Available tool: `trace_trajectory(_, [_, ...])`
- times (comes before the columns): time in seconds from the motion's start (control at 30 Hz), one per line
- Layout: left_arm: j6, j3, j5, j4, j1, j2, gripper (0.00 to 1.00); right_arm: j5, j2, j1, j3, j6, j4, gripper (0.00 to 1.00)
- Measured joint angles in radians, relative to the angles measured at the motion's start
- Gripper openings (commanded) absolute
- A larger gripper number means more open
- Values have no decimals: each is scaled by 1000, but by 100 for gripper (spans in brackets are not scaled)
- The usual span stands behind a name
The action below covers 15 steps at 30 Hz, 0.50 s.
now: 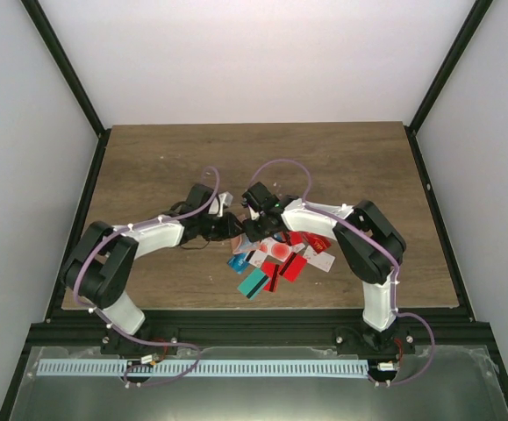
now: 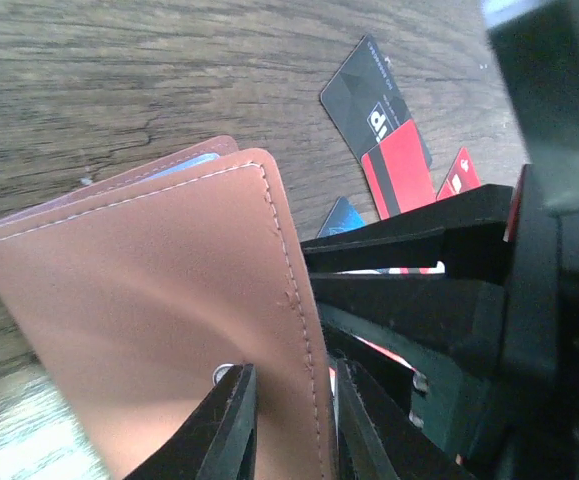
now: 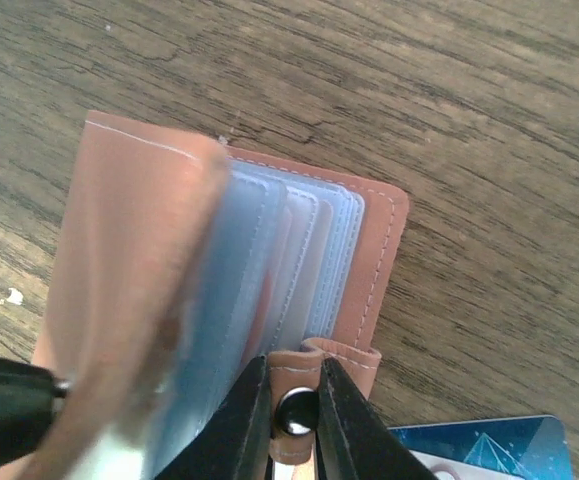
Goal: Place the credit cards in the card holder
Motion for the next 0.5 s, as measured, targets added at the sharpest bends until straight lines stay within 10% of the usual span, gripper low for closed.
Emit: trace_trajectory(0.5, [8, 56, -53, -4, -61, 95, 30, -44, -175, -55, -69, 15, -32, 36])
